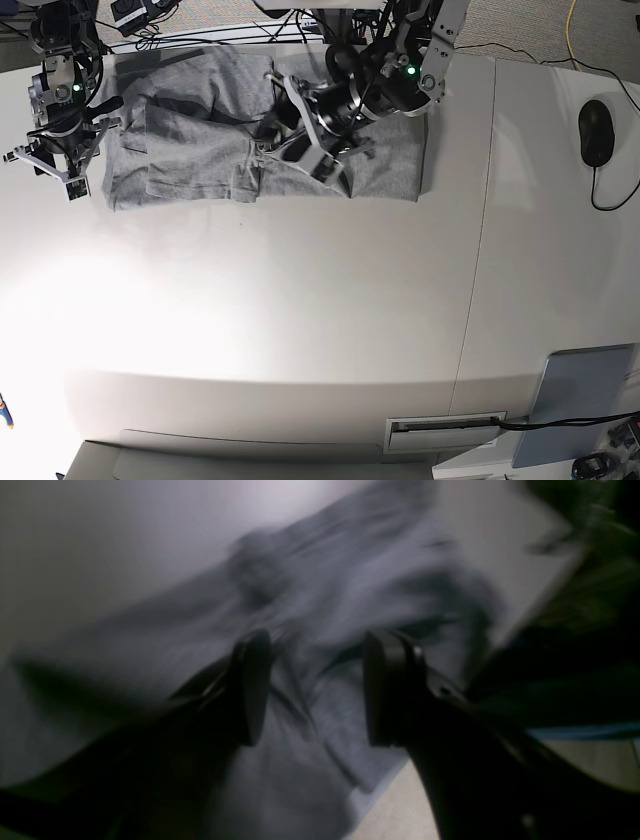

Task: Fold the T-shirt properly
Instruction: 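Move the left gripper to the strip's middle and grasp the fabric, then grasp the strip end with the right gripper and fold it toward the left gripper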

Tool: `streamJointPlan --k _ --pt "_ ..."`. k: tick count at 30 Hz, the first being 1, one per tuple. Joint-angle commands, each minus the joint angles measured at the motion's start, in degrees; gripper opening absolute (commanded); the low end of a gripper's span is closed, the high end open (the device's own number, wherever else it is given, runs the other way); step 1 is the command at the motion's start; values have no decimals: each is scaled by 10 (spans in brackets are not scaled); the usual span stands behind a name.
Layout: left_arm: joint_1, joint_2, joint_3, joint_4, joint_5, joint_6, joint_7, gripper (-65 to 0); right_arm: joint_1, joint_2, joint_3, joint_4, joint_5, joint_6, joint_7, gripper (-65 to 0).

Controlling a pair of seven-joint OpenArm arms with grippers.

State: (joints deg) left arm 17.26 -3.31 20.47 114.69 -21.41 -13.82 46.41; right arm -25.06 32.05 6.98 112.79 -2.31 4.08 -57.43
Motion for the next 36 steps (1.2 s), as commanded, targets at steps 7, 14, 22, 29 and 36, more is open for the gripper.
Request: streamJointPlan --k 7,14,22,29,36 --pt "-4 4 0 10 142 7 -9 -480 3 10 6 8 -7 -5 4 -447" --pt "-4 2 0 10 234 21 32 -650 3 10 6 8 -7 -5 4 -447" --pt "9 3 0 -26 234 2 57 -650 3 10 6 8 -7 -5 2 -447" --pt "6 3 0 -54 233 -21 25 -650 3 10 6 8 -7 -5 0 -447" --pt "-53 18 9 -113 201 -28 -62 -650 3 10 6 8 -7 -5 0 -447"
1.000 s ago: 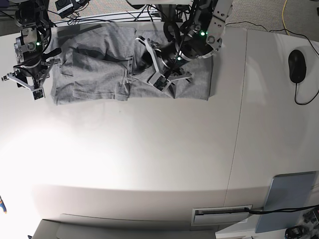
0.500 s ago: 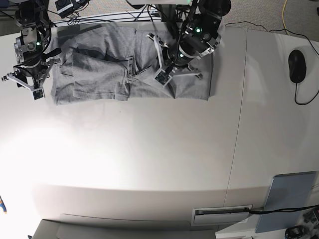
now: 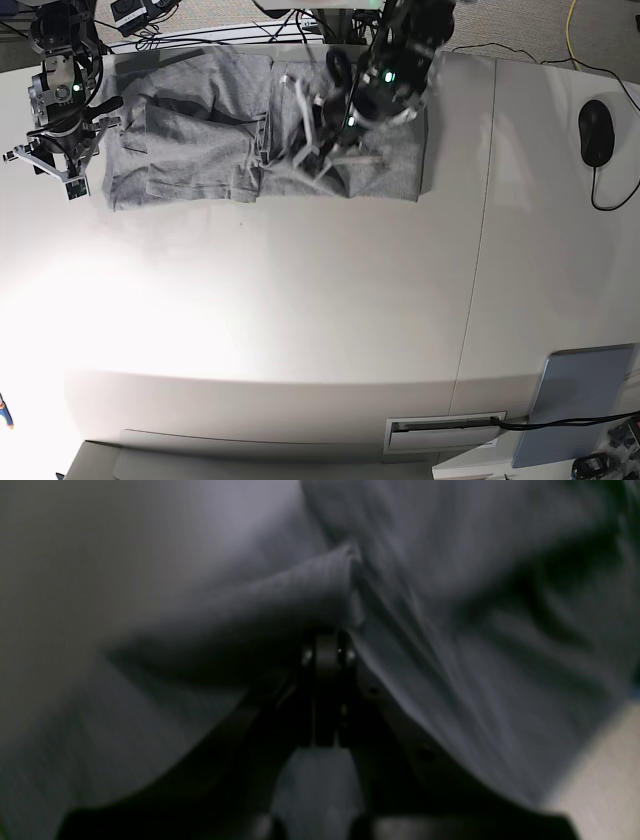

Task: Fold the T-shirt properly
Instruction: 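Grasp the strip end with the right gripper and fold it toward the left gripper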

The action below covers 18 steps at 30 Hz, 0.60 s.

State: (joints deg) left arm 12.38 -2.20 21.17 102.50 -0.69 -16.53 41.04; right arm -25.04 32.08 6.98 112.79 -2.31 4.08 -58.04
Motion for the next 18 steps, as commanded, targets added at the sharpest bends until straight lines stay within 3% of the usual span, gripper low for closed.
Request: streamJointPlan --k 1,4,8,13,18 --pt "-20 10 5 -10 -6 0 -23 -650 3 9 6 8 -7 -5 6 -447" --pt "-66 28 6 -52 -9 11 -40 -650 3 9 6 8 -7 -5 6 -447" --pt "-94 33 4 -45 -48 64 -40 -650 3 9 6 8 -7 -5 8 -447" --pt "-88 28 4 -9 -51 69 -16 -650 2 9 11 8 29 -1 26 -447" --pt "-54 -6 4 45 -52 64 -10 -650 3 9 103 -1 188 96 28 -447"
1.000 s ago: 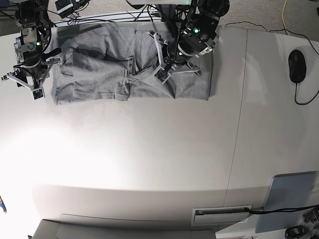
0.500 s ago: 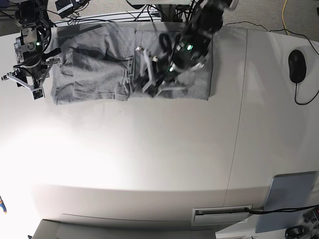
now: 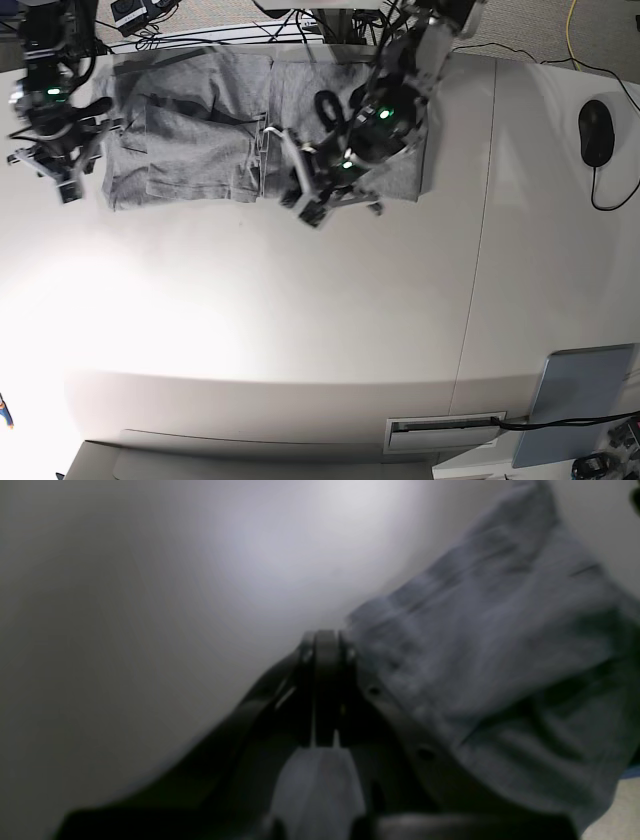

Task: Fold the T-shirt properly
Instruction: 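Grasp the strip end with the right gripper and fold it toward the left gripper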

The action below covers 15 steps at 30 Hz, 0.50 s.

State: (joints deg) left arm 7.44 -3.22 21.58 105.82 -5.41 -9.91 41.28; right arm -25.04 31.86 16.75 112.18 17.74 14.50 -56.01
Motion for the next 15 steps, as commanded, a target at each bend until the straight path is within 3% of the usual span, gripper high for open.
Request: streamJointPlan --k 1,3,6,8,11,15 --pt "5 -3 0 25 -7 -2 -10 -650 3 12 33 -4 25 14 7 -447" --pt "21 -19 0 49 -14 -3 0 -616 3 12 89 -37 102 56 3 -445" --pt "39 -38 0 77 -39 -19 16 -460 3 12 158 -111 212 120 2 -386" --pt "47 -39 0 86 -54 -36 21 -401 5 12 189 -159 275 160 3 -348" --pt "50 -39 0 87 -78 -37 25 -394 4 12 204 -199 342 201 -4 -321" --pt "50 -39 0 87 -80 -37 29 -394 5 10 204 -215 417 204 -40 -296"
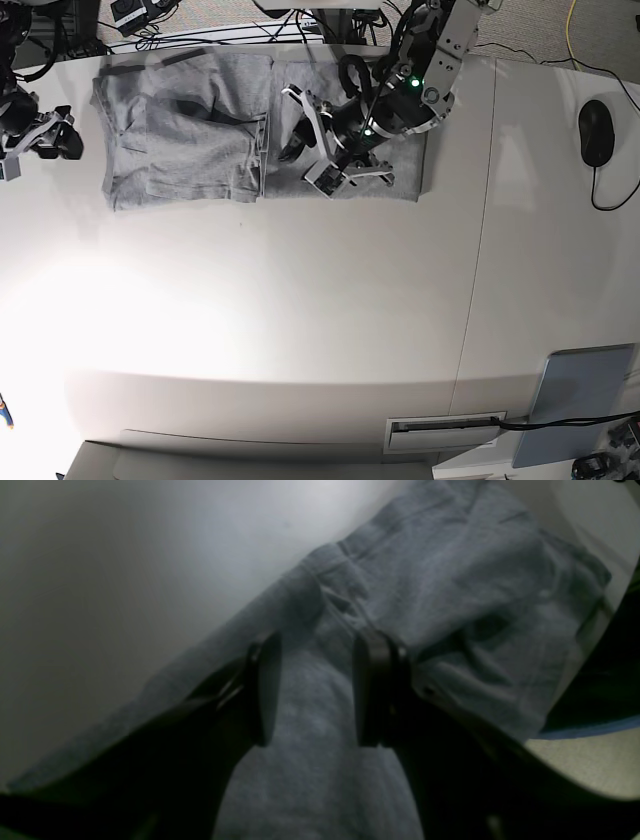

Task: Fold the T-shirt properly
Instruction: 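Grasp the strip end with the right gripper and fold it toward the left gripper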

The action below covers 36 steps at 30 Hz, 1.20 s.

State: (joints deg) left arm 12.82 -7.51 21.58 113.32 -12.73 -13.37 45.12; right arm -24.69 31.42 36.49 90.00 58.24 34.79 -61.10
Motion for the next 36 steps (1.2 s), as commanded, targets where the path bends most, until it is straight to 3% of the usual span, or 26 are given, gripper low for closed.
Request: streamJointPlan --k 1,3,9,14,21,26,36 --pt "-4 3 0 12 -7 -2 -9 -394 5 14 6 6 18 -2 -11 -285" --pt "-4 4 0 12 -7 -2 -9 -394 13 14 3 6 19 -15 -50 -281" --pt "-4 8 0 12 -10 -2 -6 -394 34 14 -54 -2 18 -17 -32 -281" --pt "-4 8 0 12 -10 -2 1 -394 77 14 -118 -61 -30 -63 -27 -281" --pt "-4 8 0 12 -10 -2 -1 -394 96 12 -147 -101 31 -46 -52 -281" --pt "-4 8 0 12 -7 -2 0 -394 96 -23 -148 -101 70 -35 -66 -281" --pt "-4 8 0 12 -8 -2 0 -394 96 -92 -148 -101 78 -21 -78 -281"
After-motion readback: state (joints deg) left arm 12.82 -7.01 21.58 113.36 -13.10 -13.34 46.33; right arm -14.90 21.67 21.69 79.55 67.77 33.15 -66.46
